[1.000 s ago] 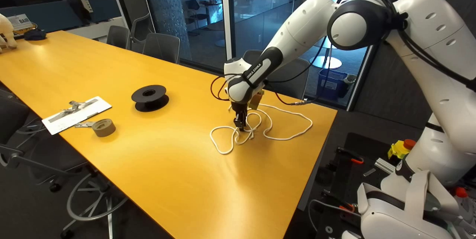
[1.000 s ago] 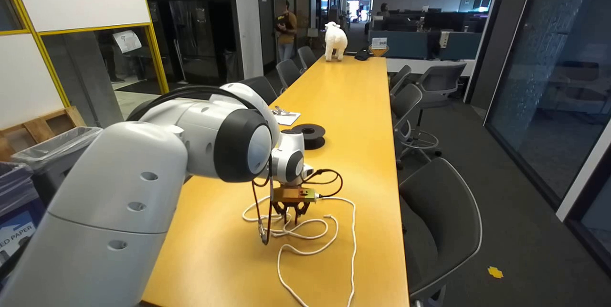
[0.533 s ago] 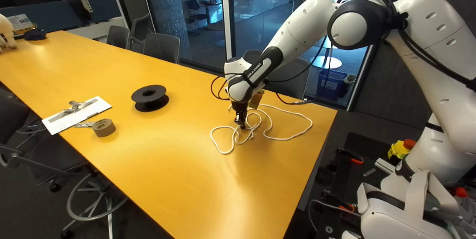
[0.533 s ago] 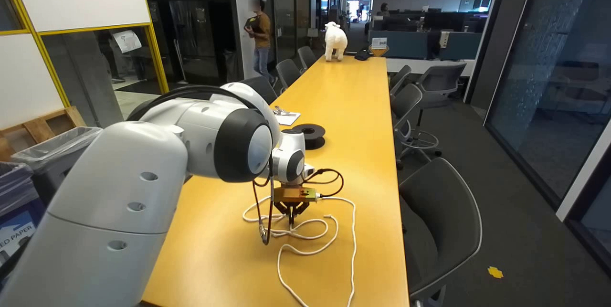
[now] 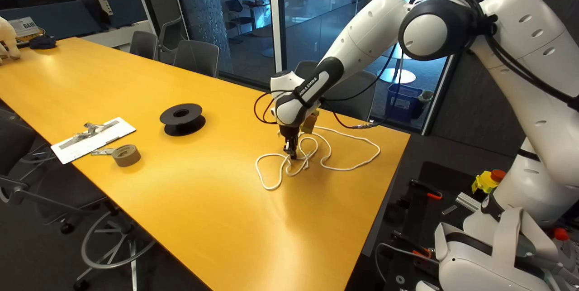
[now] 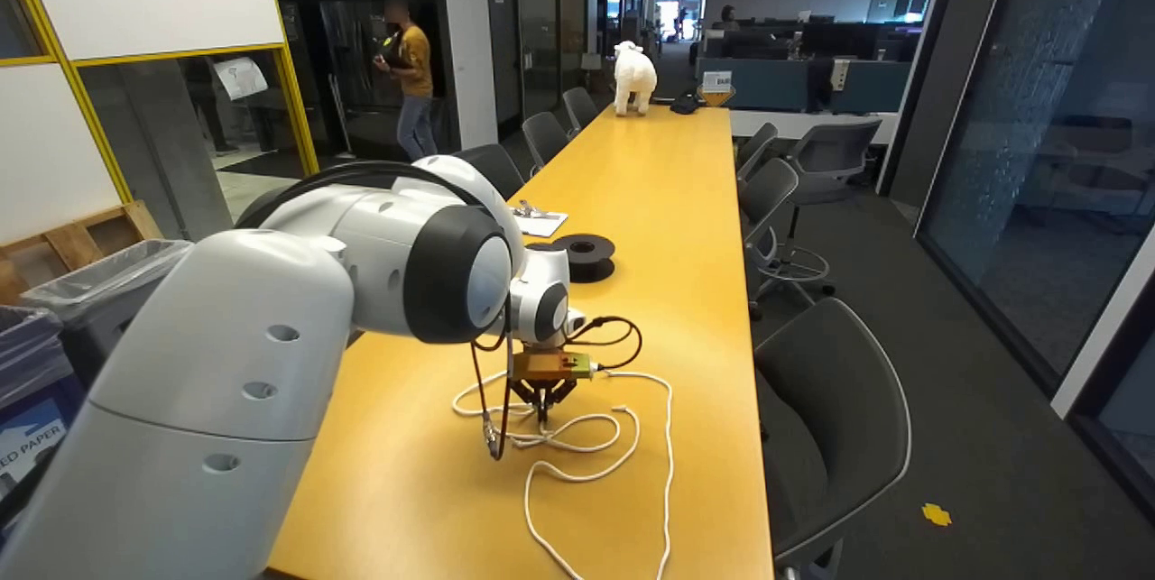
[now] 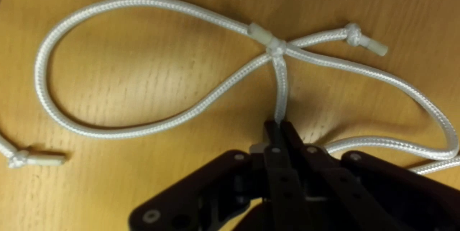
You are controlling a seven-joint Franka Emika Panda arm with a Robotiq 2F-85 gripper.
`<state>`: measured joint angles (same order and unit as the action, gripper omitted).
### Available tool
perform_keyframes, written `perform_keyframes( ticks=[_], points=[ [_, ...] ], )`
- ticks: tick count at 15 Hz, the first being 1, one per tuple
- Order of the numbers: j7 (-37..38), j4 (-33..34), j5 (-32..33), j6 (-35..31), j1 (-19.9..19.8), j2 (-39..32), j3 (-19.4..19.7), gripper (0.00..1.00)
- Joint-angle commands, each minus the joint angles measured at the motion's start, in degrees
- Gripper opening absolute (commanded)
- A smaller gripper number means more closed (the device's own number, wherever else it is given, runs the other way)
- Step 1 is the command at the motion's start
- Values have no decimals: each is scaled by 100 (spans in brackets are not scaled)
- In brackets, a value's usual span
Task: Separate the two white ropes
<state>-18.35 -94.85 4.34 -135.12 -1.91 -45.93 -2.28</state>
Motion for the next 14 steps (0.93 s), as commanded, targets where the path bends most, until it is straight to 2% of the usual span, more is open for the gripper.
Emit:
perform_keyframes(
  ticks=[1,9,14],
  points=[
    [2,48,145,165,117,103,-87,4],
    [327,303,596,341,684,82,-6,3],
    [351,496,702,890,981,71,-147,2]
  ],
)
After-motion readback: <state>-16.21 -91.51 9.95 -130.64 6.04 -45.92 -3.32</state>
